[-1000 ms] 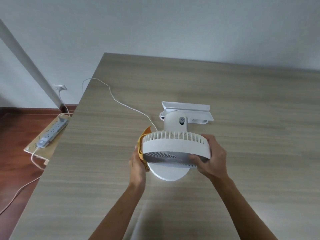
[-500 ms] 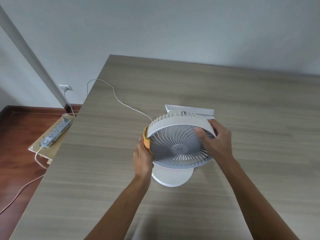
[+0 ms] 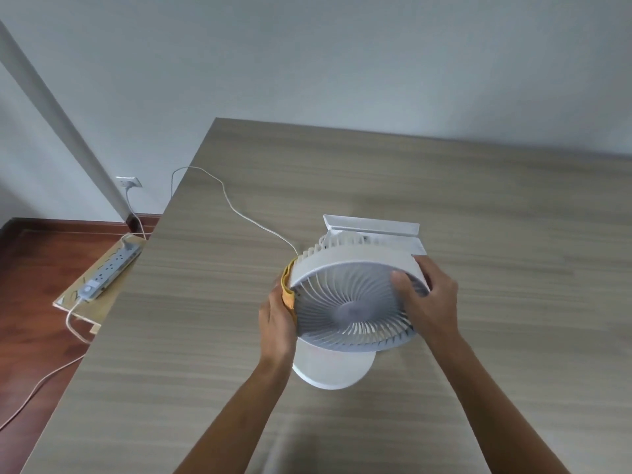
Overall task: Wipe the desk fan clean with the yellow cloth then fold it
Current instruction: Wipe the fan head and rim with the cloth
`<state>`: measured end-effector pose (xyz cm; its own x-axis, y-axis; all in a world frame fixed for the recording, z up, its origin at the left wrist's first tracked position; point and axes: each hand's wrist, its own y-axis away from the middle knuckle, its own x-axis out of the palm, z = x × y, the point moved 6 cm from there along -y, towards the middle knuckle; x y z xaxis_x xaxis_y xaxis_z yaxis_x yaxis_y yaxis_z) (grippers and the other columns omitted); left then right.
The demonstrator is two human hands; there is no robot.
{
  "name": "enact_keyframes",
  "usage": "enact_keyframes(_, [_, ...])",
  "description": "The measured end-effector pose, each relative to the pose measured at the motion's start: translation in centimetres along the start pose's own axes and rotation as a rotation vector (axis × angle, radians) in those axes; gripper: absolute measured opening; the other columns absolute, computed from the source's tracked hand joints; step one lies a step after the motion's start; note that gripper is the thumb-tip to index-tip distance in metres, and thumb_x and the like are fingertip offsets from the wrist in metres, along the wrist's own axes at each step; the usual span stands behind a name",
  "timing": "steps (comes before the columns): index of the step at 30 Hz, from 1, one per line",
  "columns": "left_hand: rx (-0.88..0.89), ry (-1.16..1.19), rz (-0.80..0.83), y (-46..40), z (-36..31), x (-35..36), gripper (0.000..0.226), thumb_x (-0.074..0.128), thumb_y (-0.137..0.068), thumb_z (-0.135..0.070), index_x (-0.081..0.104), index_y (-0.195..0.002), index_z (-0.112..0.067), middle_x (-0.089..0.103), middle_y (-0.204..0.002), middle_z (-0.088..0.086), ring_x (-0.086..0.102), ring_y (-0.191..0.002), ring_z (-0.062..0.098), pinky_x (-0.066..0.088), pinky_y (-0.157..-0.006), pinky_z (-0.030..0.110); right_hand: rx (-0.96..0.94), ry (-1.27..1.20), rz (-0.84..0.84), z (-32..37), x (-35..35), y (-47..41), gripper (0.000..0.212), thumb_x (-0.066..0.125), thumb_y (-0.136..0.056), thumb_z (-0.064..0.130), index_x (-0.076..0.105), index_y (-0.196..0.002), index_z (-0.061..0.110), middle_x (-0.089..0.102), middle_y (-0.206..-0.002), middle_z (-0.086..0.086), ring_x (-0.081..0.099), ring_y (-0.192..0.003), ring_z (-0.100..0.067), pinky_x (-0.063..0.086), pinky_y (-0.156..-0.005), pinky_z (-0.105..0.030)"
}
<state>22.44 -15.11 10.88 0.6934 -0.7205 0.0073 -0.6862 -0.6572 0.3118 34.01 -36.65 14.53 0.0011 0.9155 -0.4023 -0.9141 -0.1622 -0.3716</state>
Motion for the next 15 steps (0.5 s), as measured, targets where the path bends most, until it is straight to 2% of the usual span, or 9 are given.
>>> enact_keyframes(2, [0.066, -0.043, 0.013, -0.1, 0.5, -0.3, 0.043, 0.024, -0.099, -0.034, 0.066, -0.106, -0.026, 0.063, -0.099, -0.013, 0.057, -0.097, 0.009, 0.045, -0.089, 0.040, -0.024, -0.024, -0.032, -0.5, -0.4, 1.9, 0.057, 0.062, -0.072, 0.066, 0.064, -0.100, 0.016, 0.068, -0.084, 0.015, 0.066, -0.076, 0.006, 0.047, -0.056, -0.007])
enact_keyframes(4, [0.127, -0.067, 0.024, -0.1, 0.9, -0.5, 0.049, 0.024, -0.093, -0.042, 0.064, -0.119, -0.031, 0.066, -0.120, -0.005, 0.056, -0.117, 0.016, 0.043, -0.103, 0.044, -0.027, -0.033, -0.052, -0.7, -0.4, 2.9, 0.061, 0.060, -0.072, 0.072, 0.062, -0.099, 0.017, 0.067, -0.078, 0.018, 0.064, -0.074, 0.005, 0.047, -0.056, -0.008])
enact_keyframes(6, [0.180, -0.071, 0.017, 0.1, 0.9, -0.6, 0.048, 0.025, -0.093, -0.043, 0.061, -0.125, -0.035, 0.060, -0.134, -0.008, 0.051, -0.126, 0.007, 0.039, -0.107, 0.031, -0.023, -0.035, -0.058, -0.8, -0.2, 3.1, 0.055, 0.062, -0.072, 0.064, 0.062, -0.098, 0.016, 0.066, -0.077, 0.016, 0.063, -0.071, 0.004, 0.047, -0.057, -0.012])
enact_keyframes(8, [0.258, -0.122, 0.018, 0.6, 0.2, -0.5, 0.047, 0.026, -0.094, -0.042, 0.058, -0.128, -0.037, 0.053, -0.140, -0.014, 0.048, -0.121, -0.012, 0.036, -0.097, 0.009, -0.032, -0.044, -0.060, -0.8, -0.3, 3.0, 0.056, 0.062, -0.073, 0.064, 0.063, -0.098, 0.014, 0.066, -0.076, 0.012, 0.062, -0.070, 0.005, 0.047, -0.057, -0.013])
enact_keyframes(9, [0.306, -0.170, 0.013, 1.0, -0.3, -0.3, 0.047, 0.025, -0.094, -0.042, 0.056, -0.129, -0.037, 0.050, -0.142, -0.016, 0.046, -0.117, -0.019, 0.034, -0.091, 0.003, -0.040, -0.052, -0.063, -0.8, -0.4, 3.0, 0.061, 0.060, -0.074, 0.069, 0.063, -0.098, 0.013, 0.067, -0.078, 0.011, 0.062, -0.070, 0.004, 0.047, -0.057, -0.012])
enact_keyframes(10, [0.353, -0.221, 0.004, 1.4, -0.7, -0.1, 0.048, 0.024, -0.095, -0.042, 0.054, -0.132, -0.037, 0.048, -0.144, -0.018, 0.047, -0.117, -0.018, 0.033, -0.089, 0.001, -0.044, -0.059, -0.068, -0.9, -0.6, 3.0, 0.067, 0.057, -0.074, 0.074, 0.063, -0.098, 0.013, 0.067, -0.082, 0.013, 0.062, -0.070, 0.004, 0.046, -0.058, -0.011])
enact_keyframes(13, [0.453, -0.360, -0.039, 2.2, -1.6, 0.4, 0.051, 0.018, -0.095, -0.046, 0.050, -0.135, -0.038, 0.045, -0.146, -0.016, 0.053, -0.120, 0.005, 0.040, -0.087, 0.017, -0.047, -0.064, -0.076, -0.9, -0.9, 3.1, 0.073, 0.051, -0.075, 0.079, 0.063, -0.099, 0.011, 0.066, -0.086, 0.020, 0.062, -0.072, 0.005, 0.045, -0.059, -0.009])
enact_keyframes(15, [0.541, -0.466, -0.068, 2.6, -2.7, 0.9, 0.051, 0.017, -0.096, -0.044, 0.050, -0.135, -0.039, 0.047, -0.145, -0.014, 0.056, -0.119, 0.013, 0.045, -0.083, 0.027, -0.040, -0.052, -0.065, -0.7, -0.7, 3.2, 0.074, 0.051, -0.076, 0.078, 0.063, -0.100, 0.009, 0.065, -0.086, 0.023, 0.062, -0.073, 0.006, 0.044, -0.059, -0.007])
